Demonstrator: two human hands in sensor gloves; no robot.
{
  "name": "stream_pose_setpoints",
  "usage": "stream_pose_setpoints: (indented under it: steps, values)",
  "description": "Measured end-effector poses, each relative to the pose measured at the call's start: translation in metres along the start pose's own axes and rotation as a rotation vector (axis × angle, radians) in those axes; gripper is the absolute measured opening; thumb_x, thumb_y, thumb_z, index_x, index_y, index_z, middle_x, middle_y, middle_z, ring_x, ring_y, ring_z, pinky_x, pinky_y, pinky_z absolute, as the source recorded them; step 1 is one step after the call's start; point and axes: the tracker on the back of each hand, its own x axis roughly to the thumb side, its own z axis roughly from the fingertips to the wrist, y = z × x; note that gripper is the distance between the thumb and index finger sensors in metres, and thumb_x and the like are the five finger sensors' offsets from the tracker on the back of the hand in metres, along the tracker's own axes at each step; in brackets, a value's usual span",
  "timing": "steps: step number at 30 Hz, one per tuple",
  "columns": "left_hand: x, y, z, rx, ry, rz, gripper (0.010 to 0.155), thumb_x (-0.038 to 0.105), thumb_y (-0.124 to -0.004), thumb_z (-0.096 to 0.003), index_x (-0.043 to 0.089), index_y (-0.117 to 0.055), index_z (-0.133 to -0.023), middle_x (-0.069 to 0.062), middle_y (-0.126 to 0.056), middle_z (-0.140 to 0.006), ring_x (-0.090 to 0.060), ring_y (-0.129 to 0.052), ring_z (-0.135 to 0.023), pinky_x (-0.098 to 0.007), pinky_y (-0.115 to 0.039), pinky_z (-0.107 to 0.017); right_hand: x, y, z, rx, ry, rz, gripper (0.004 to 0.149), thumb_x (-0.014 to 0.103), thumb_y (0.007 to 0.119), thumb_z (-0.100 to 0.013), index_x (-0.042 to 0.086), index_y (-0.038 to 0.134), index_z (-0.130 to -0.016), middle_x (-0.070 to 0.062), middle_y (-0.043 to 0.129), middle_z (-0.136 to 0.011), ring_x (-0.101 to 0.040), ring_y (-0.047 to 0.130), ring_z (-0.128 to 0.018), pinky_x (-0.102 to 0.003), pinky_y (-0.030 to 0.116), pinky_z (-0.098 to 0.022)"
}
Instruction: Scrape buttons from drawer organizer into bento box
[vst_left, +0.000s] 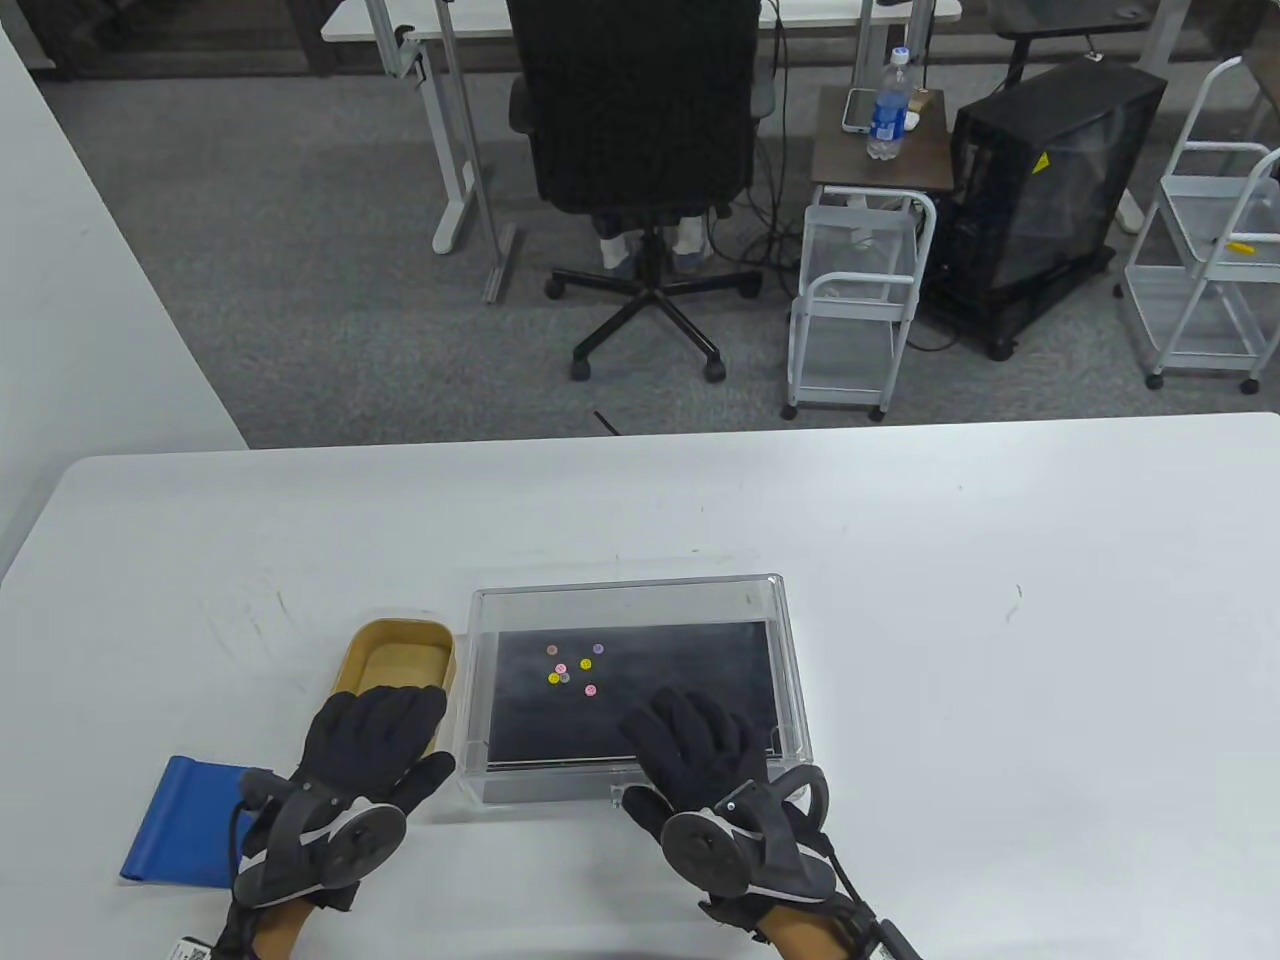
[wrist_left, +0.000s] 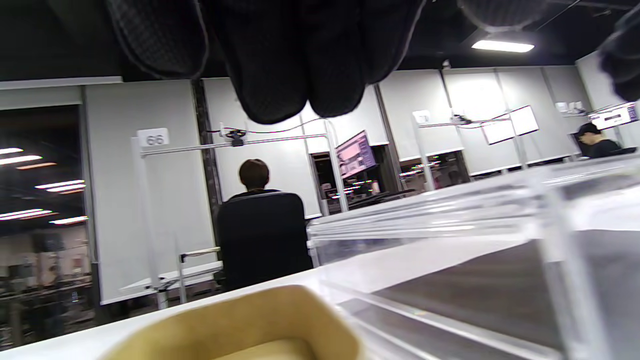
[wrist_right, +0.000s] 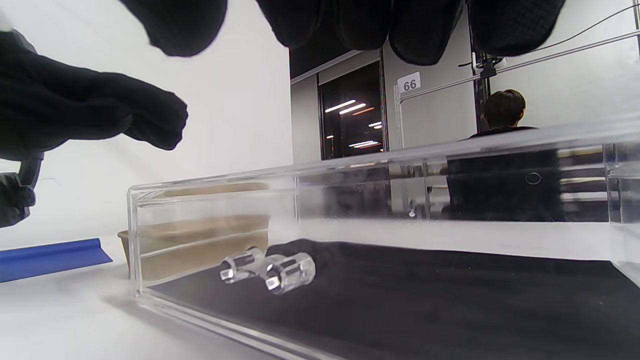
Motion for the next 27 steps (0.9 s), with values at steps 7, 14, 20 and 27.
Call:
stream_pose_setpoints:
  steps: [7,14,20,27]
  values:
    - [-0.039,-0.007,0.002,-0.038,0.159,-0.035,0.066,0.060,-0.058,-0.0519,0.027,-0.062,-0.109,0.000,-0.079,-0.105,-0.027,-0.089,-0.094,-0.060,-0.069,-0.071,0.001,0.000,0.000,0.004,-0.008,0.000,0.066,0.049,0.067,-0.053,0.019,0.046,-0.108,-0.022,0.043,-0.113,-0.049,0.056,-0.100,-0.069,0.060,-0.066]
    - [-0.082,-0.007,0.012,-0.139,0.364,-0.239,0.068,0.061,-0.057,-0.0514,0.027,-0.061,-0.110,-0.001,-0.079,-0.106,-0.028,-0.089,-0.095,-0.061,-0.068,-0.072,0.003,0.001,0.000,-0.001,-0.019,0.003,0.066,0.049,0.067,-0.053,0.019,0.046,-0.108,-0.022,0.043,-0.113,-0.049,0.056,-0.100,-0.069,0.060,-0.066]
    - [-0.129,-0.021,0.029,-0.343,0.621,-0.211,0.071,0.061,-0.055,-0.0522,0.025,-0.056,-0.114,-0.005,-0.074,-0.110,-0.033,-0.084,-0.099,-0.063,-0.066,-0.072,0.004,0.001,0.000,-0.008,-0.025,0.008,0.066,0.049,0.067,-0.053,0.019,0.046,-0.108,-0.022,0.043,-0.113,-0.049,0.056,-0.100,-0.069,0.060,-0.066]
    - [-0.178,-0.058,0.058,-0.618,0.998,-0.026,0.071,0.057,-0.056,-0.0552,0.018,-0.056,-0.115,-0.013,-0.073,-0.110,-0.040,-0.082,-0.097,-0.065,-0.064,-0.070,0.006,0.001,0.001,-0.004,-0.040,0.015,0.066,0.049,0.067,-0.053,0.019,0.046,-0.108,-0.021,0.044,-0.113,-0.049,0.057,-0.100,-0.069,0.060,-0.066]
